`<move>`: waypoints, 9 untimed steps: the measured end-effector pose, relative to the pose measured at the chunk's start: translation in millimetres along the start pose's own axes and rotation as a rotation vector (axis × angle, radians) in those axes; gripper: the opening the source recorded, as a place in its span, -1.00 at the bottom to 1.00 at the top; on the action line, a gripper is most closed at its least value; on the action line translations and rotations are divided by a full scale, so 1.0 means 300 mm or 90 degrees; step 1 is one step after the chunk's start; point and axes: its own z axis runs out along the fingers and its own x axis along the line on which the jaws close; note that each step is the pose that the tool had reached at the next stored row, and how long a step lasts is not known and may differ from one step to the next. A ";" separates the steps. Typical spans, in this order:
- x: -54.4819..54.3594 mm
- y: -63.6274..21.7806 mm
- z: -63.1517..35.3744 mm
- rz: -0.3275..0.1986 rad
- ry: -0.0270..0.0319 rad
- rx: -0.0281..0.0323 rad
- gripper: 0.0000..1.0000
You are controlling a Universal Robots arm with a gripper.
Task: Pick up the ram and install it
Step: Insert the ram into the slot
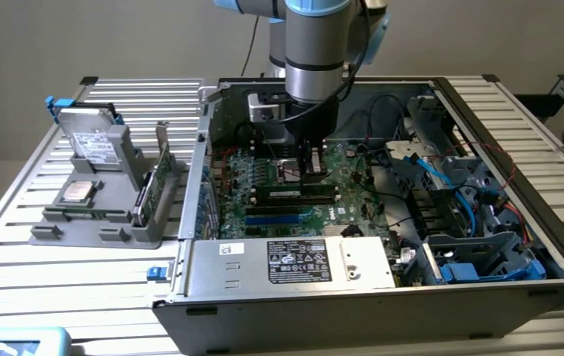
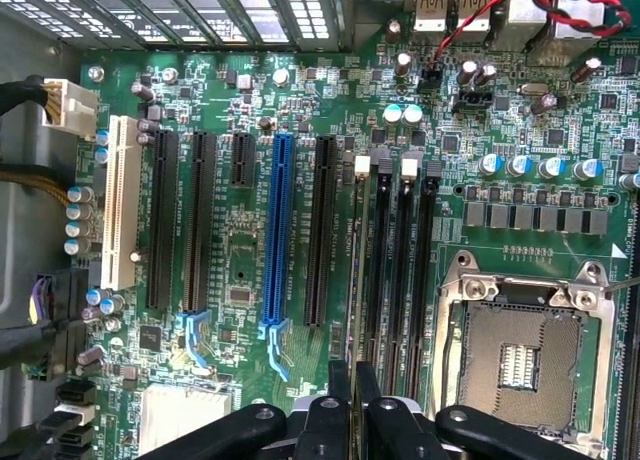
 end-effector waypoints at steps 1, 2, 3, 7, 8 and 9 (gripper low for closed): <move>0.000 0.000 0.001 0.000 0.0000 0.0000 -0.73; -0.001 0.000 0.001 0.000 0.0001 0.0001 -0.73; -0.001 0.000 0.002 0.000 0.0002 0.0001 -0.73; -0.002 0.000 0.004 0.001 0.0010 -0.0002 -0.73; -0.002 0.000 0.004 0.001 0.0011 -0.0002 -0.73; -0.003 0.000 0.004 0.002 0.0011 -0.0002 -0.73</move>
